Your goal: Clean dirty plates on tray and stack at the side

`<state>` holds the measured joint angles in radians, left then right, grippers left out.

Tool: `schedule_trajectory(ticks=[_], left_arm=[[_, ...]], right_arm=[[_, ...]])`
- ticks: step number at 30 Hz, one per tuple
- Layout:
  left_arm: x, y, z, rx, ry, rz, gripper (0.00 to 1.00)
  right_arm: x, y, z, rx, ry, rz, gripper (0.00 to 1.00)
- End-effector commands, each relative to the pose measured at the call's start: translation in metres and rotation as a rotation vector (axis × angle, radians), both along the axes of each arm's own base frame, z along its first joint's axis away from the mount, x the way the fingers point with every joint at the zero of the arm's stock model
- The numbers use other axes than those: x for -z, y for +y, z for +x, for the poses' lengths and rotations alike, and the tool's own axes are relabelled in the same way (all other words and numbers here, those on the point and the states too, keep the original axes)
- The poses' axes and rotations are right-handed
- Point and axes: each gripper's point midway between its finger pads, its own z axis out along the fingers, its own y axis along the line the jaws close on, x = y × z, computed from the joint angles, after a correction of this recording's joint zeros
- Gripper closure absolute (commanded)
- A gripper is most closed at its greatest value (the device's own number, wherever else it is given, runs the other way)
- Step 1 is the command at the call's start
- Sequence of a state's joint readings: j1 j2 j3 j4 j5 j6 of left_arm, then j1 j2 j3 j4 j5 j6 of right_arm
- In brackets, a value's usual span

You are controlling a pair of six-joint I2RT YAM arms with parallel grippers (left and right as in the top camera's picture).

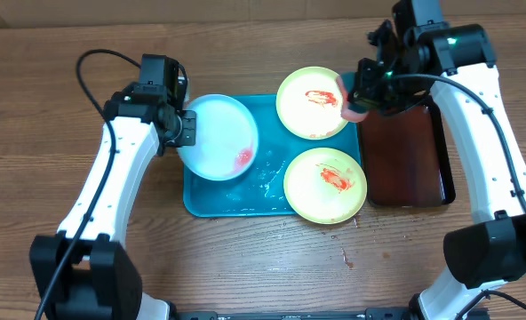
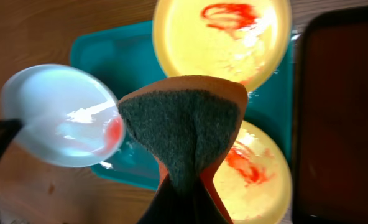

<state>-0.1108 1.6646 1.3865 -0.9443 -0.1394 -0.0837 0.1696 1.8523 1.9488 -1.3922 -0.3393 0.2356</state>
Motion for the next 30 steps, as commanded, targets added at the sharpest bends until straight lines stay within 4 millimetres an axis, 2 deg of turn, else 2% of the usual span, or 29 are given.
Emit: schedule_trajectory(ticks=[1, 6, 11, 16, 22, 26, 30], left_arm=[[-0.04, 0.027, 0.0, -0.16, -0.126, 0.184, 0.96], [-0.076, 0.017, -0.01, -0.19, -0.247, 0.365, 0.96], [-0.098, -0.007, -0.021, -0.195, -0.352, 0.522, 0.96], [-0.128, -0.016, -0.038, -0.263, -0.503, 0.669, 0.96], [-0.158, -0.032, -0.044, -0.234, -0.642, 0.798, 0.96], [-0.173, -0.04, -0.047, -0.231, -0.713, 0.844, 0.96], [-0.176, -0.045, -0.047, -0.232, -0.74, 0.842, 0.96]], right_arm=[[-0.005, -0.014, 0.004, 0.023, -0.036, -0.064, 0.96], [-0.004, -0.018, 0.004, 0.033, -0.035, -0.086, 0.96], [-0.004, -0.018, 0.004, 0.033, -0.034, -0.086, 0.96], [-0.003, -0.019, 0.003, 0.039, -0.027, -0.087, 0.96], [-0.003, -0.02, 0.0, 0.04, -0.016, -0.089, 0.96], [-0.002, -0.02, -0.002, 0.039, -0.007, -0.091, 0.96], [-0.002, -0.02, -0.002, 0.039, -0.005, -0.091, 0.96]])
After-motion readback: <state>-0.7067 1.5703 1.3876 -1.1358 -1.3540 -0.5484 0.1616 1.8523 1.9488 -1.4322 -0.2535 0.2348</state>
